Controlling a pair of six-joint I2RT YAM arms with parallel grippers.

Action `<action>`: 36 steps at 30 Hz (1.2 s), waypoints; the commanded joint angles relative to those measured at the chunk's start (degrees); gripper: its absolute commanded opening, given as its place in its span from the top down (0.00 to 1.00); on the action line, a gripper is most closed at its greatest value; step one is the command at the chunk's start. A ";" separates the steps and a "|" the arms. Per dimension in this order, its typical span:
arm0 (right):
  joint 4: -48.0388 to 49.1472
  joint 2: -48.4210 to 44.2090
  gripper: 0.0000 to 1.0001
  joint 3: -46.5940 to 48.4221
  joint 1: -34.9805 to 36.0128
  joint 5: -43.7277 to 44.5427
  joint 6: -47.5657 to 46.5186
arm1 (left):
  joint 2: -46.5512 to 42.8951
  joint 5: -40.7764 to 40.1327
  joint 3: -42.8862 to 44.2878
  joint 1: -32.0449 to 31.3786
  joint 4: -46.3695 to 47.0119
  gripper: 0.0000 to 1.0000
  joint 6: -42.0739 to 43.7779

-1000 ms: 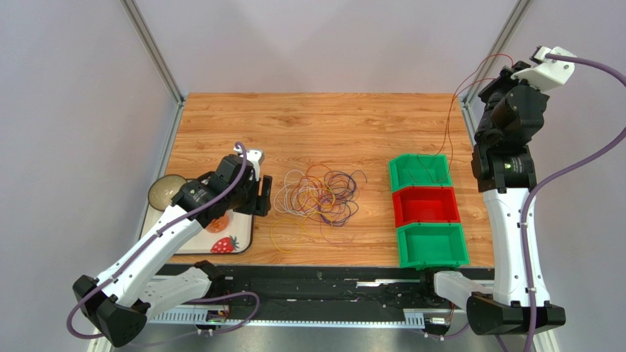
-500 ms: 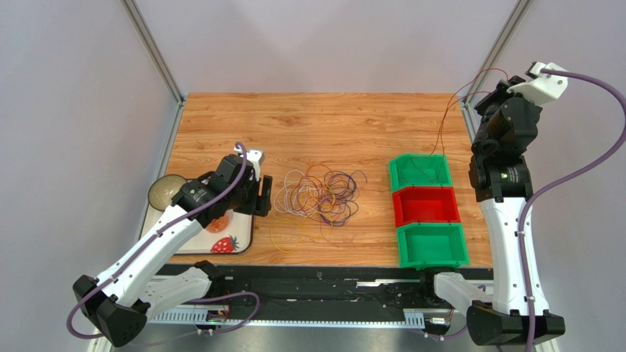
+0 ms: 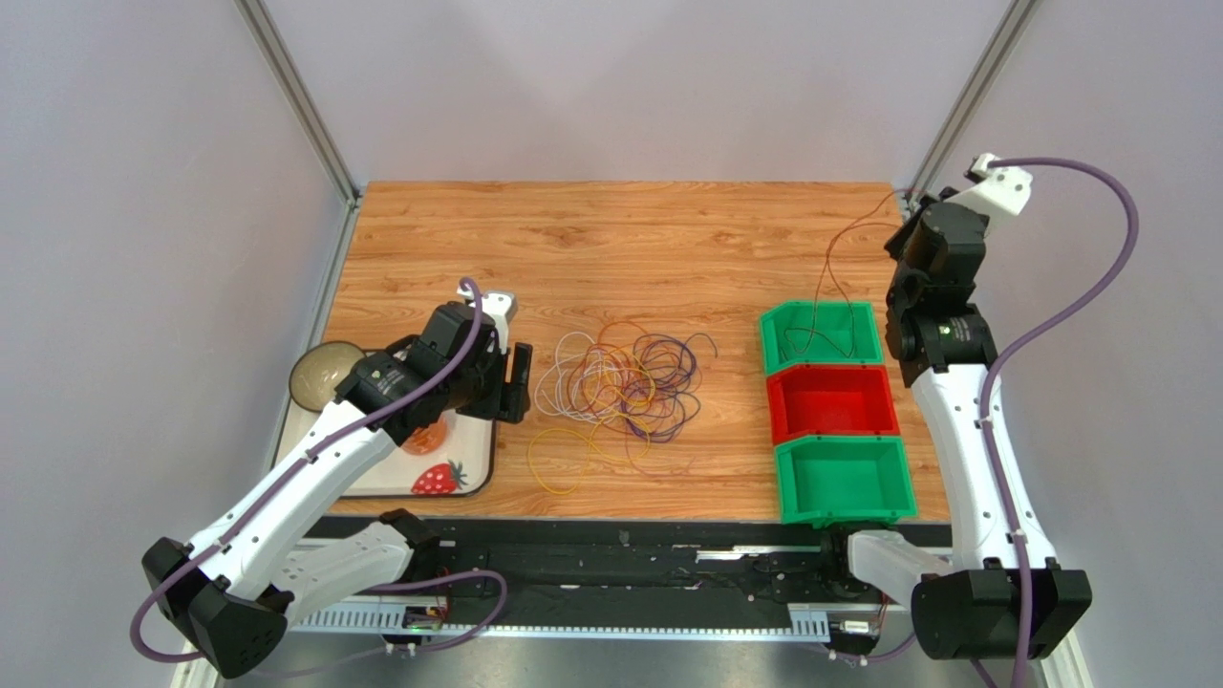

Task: Untangle the cables
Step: Place the cable in the bin.

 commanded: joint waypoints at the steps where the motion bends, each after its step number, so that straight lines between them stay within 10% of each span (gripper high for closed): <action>1: -3.46 -2.27 1.00 -5.21 -0.14 1.79 7.65 | -0.17 0.95 -0.23 -0.17 1.18 0.25 1.01; 18: -24.45 -14.57 1.00 -12.35 -0.14 3.63 25.24 | -0.26 1.74 -0.32 -0.09 1.36 0.26 1.19; 36: -33.71 2.55 1.00 -8.31 -3.04 4.35 38.69 | -1.49 2.01 -0.59 -0.17 1.45 0.26 1.10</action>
